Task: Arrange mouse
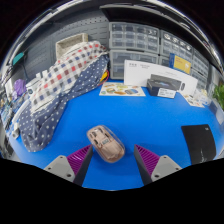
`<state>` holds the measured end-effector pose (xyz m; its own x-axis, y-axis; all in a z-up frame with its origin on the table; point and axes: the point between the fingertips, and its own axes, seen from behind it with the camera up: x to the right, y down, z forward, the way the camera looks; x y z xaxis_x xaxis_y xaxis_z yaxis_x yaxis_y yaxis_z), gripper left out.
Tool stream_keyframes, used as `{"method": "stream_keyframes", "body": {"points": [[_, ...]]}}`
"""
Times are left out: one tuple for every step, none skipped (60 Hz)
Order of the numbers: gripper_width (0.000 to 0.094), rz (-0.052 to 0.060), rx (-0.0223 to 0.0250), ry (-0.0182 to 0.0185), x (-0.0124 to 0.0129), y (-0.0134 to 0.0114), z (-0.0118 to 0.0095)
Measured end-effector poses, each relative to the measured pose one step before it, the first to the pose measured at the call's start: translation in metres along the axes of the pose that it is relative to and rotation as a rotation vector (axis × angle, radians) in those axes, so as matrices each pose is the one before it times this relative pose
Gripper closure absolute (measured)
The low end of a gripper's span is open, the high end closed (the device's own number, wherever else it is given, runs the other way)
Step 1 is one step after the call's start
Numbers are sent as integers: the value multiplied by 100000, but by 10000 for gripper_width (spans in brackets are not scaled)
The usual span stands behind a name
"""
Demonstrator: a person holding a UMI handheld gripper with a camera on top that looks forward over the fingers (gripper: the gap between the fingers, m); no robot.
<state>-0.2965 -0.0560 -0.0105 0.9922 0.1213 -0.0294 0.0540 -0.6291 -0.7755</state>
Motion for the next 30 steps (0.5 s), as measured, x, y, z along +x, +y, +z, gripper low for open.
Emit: {"method": "stream_keyframes", "body": {"points": [[111, 245, -19, 697, 112, -297, 332], [112, 445, 183, 571, 91, -322, 340], [114, 466, -3, 632, 104, -287, 338], [118, 522, -65, 495, 82, -293, 342], [121, 509, -76, 498, 97, -288, 328], [124, 349, -150, 526, 166, -366, 389], [129, 288, -112, 462, 98, -276, 315], [134, 304, -110, 348, 175, -231, 289], [141, 397, -100, 490, 105, -225, 233], [153, 398, -16, 613, 138, -209, 209], [171, 459, 41, 667, 126, -213, 233], [183, 515, 87, 692, 131, -215, 229], [201, 537, 15, 612, 109, -185, 209], [223, 520, 159, 599, 21, -173, 283], [247, 513, -28, 255, 33, -134, 149], [271, 379, -29, -74, 5, -149, 166], [295, 251, -80, 72, 9, -122, 119], [322, -27, 18, 285, 21, -134, 127], [335, -191, -108, 208, 3, -94, 103], [351, -167, 71, 31, -66, -109, 128], [367, -196, -35, -80, -80, -86, 107], [399, -88, -59, -396, -191, -57, 112], [442, 57, -108, -116, -196, -39, 67], [451, 7, -147, 72, -17, -48, 50], [456, 85, -279, 110, 12, -3, 27], [459, 344, -149, 49, 18, -23, 24], [467, 582, -252, 24, 13, 23, -6], [474, 797, 22, 145, 42, -30, -4], [485, 766, -9, 276, 84, -9, 6], [494, 367, 144, -16, 38, -10, -15]]}}
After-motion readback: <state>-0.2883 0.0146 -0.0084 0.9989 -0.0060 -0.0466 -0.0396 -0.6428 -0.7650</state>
